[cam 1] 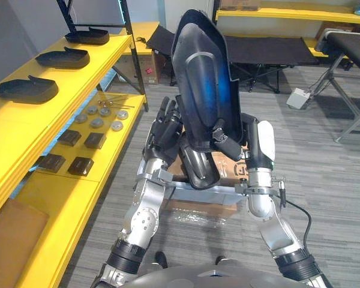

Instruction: Walk over and take three plastic housings, then place them on the shelf

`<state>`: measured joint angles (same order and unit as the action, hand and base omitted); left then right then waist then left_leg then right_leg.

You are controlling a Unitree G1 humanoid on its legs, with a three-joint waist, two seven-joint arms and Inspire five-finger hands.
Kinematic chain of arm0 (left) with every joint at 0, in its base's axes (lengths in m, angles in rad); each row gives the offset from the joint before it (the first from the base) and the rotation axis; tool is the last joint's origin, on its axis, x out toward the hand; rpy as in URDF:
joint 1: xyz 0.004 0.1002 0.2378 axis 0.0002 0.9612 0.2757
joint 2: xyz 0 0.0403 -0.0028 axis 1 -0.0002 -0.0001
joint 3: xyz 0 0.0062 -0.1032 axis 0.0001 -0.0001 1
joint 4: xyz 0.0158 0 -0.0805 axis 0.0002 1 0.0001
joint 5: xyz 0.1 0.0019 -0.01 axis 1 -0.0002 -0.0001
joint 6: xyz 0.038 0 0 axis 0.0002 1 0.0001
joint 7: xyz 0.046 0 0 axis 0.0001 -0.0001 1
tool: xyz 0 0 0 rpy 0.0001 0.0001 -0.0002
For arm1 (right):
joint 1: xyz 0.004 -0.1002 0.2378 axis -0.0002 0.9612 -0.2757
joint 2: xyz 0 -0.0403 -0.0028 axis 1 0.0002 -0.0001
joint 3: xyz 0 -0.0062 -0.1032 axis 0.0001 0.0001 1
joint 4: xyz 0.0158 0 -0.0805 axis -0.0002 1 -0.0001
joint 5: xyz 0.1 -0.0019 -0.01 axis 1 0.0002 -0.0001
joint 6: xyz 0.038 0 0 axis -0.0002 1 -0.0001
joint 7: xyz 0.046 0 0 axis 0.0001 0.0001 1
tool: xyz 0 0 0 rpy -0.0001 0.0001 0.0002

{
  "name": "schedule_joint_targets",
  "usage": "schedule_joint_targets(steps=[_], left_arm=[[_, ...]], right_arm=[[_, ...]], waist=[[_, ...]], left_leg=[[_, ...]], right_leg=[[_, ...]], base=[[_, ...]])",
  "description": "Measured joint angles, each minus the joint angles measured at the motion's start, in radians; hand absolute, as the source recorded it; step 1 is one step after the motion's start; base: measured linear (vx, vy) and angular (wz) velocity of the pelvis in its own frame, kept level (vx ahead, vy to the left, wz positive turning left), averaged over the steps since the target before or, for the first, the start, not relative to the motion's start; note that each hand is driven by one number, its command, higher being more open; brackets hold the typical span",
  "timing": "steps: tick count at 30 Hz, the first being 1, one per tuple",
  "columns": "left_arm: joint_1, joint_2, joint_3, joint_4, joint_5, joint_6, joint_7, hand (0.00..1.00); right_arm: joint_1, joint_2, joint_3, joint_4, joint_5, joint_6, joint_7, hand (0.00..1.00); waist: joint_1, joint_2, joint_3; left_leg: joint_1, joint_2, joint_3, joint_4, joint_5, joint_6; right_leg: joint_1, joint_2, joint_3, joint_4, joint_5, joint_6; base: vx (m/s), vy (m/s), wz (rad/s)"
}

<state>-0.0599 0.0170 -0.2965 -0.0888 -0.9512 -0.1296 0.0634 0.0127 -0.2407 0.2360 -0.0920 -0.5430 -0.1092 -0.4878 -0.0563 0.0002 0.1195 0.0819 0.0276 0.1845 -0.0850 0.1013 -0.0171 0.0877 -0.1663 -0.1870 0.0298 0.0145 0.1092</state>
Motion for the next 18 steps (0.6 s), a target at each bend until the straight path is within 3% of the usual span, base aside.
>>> schedule_joint_targets(steps=[18], left_arm=[[0.001, -0.031, 0.003, 0.001, -0.357, -0.066, 0.000, 1.00]], right_arm=[[-0.010, 0.028, 0.003, -0.042, -0.002, -0.023, 0.022, 0.00]], waist=[[0.001, 0.000, 0.000]], left_leg=[[0.004, 0.001, 0.001, -0.003, 0.000, 0.000]], right_leg=[[0.003, 0.000, 0.000, 0.000, 0.000, 0.000]], base=[[0.00, 0.000, 0.00]])
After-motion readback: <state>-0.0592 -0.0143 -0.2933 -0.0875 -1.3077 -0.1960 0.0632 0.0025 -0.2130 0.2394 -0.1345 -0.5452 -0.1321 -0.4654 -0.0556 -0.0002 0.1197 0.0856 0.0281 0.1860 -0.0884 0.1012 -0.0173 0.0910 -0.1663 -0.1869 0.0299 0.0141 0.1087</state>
